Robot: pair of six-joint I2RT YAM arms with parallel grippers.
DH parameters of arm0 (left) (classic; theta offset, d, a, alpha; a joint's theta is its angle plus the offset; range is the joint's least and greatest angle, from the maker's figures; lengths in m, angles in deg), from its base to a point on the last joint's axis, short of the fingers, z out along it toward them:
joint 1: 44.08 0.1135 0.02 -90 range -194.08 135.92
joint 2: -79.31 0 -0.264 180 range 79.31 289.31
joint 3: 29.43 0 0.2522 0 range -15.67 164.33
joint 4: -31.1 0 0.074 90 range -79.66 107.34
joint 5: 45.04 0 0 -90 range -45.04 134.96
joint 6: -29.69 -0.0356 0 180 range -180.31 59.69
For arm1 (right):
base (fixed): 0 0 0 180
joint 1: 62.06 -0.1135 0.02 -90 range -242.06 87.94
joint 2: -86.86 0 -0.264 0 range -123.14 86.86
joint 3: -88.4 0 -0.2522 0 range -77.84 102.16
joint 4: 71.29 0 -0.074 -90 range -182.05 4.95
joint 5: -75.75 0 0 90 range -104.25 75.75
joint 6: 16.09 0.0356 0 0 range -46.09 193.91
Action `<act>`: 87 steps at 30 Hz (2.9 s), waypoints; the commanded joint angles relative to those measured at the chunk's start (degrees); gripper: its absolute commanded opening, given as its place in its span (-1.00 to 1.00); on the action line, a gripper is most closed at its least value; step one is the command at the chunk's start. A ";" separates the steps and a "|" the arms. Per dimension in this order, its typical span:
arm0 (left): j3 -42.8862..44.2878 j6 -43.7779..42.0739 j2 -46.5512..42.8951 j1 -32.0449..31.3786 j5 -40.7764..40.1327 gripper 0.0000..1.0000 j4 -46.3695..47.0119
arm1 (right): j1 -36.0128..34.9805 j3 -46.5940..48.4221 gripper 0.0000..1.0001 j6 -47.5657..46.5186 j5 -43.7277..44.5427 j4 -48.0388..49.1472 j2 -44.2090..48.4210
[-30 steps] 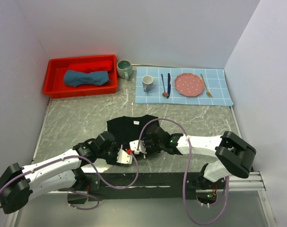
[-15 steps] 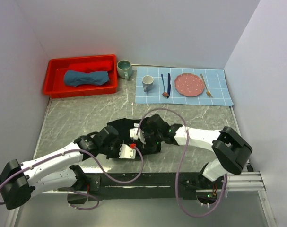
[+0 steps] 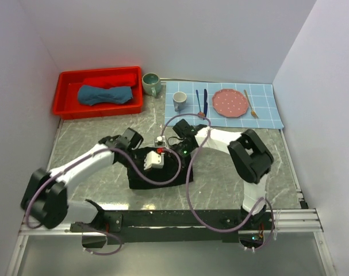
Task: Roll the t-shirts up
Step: Roll the T-shirt to the center of the board.
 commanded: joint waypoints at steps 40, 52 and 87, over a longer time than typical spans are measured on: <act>24.33 -13.73 43.53 11.26 11.14 -0.97 -22.54 | 17.92 -24.96 1.00 11.30 17.66 14.66 38.22; 30.13 -13.99 50.92 11.35 11.67 -0.97 -29.13 | -15.99 -49.75 1.00 -19.44 43.34 45.98 57.28; 35.41 -11.00 57.25 12.93 15.45 -0.98 -31.77 | -22.52 -54.08 0.54 -46.20 51.34 89.11 10.61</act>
